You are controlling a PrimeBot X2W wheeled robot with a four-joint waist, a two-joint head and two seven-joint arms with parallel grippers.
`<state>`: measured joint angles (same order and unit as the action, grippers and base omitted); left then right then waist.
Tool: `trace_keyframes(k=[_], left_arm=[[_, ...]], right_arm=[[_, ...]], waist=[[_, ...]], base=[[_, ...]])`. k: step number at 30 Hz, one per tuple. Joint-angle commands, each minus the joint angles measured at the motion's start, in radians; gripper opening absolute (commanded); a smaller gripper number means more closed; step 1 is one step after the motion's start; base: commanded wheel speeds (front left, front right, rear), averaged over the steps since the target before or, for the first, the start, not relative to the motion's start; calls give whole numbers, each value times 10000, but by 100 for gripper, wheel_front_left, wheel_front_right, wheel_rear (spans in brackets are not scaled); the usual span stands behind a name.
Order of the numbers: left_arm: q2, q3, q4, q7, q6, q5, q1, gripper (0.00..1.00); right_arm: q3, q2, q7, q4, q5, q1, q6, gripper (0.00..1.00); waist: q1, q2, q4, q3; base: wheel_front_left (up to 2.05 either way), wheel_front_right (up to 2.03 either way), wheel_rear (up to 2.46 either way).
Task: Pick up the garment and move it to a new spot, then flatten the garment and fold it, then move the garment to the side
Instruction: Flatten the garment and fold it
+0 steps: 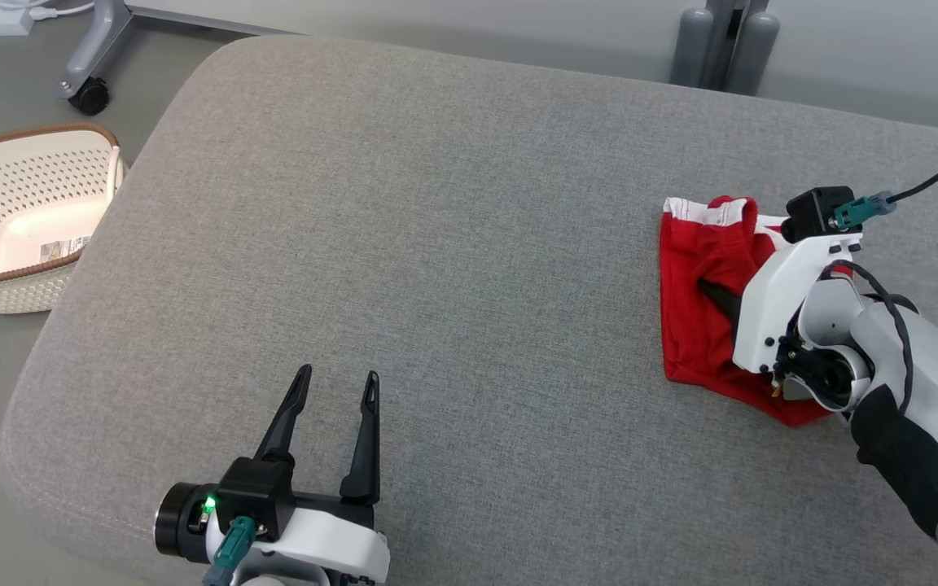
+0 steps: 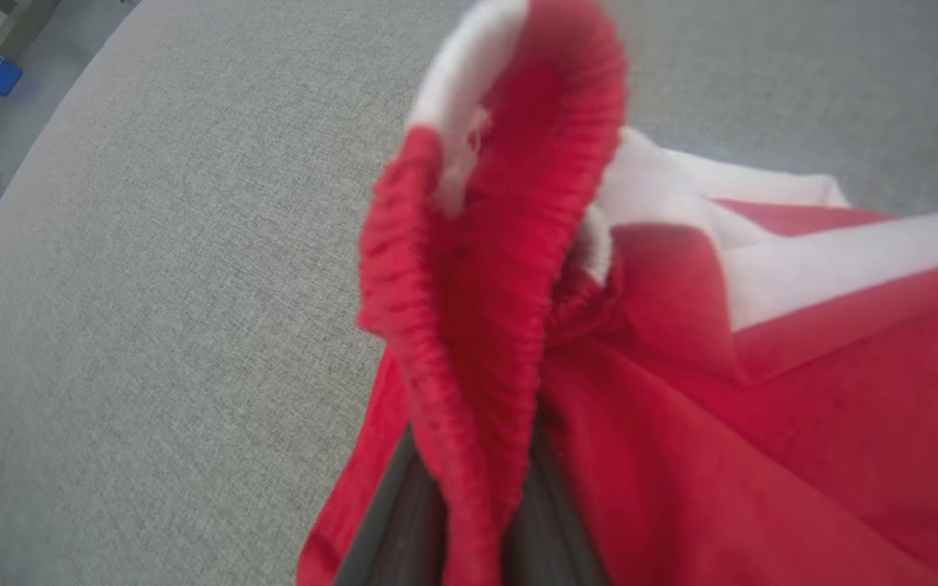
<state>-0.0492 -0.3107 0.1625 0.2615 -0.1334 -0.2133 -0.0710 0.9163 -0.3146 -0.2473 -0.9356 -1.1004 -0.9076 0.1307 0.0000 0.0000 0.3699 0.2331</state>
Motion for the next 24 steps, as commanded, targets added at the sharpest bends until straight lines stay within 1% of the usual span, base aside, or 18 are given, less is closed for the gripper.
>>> trace_keyframes(k=[1, 2, 5, 11, 18, 24], left_arm=[[-32, 2, -12, 30, -44, -65, -169, 100], [-32, -14, -6, 30, -69, -64, -177, 100], [-32, 4, 28, 30, -100, -68, -185, 100], [-35, 99, 114, 30, -23, 36, -135, 100], [-34, 399, 192, 30, 81, 231, 154, 100], [-32, 751, 141, 30, 285, 410, 403, 100]], right_arm=[[39, 23, 3, -74, -3, 148, 3, 53], [-7, 65, 44, -151, -79, 159, 3, 100], [-20, 198, 110, -322, -114, 112, 3, 100], [160, 384, 186, -239, -193, 60, 3, 100], [520, 549, 295, 217, -78, -82, 3, 100], [753, 694, 543, 858, 7, -306, 3, 100]], waist=[[0, 0, 21, 12], [0, 0, 25, 12], [0, 0, -17, -28], [0, 0, -267, -339], [0, 0, -742, -1037], [0, 0, -1279, -1698]], base=[[0, 0, 0], [0, 0, 0], [0, 0, 0], [0, 0, 0], [0, 0, 0], [0, 0, 0]])
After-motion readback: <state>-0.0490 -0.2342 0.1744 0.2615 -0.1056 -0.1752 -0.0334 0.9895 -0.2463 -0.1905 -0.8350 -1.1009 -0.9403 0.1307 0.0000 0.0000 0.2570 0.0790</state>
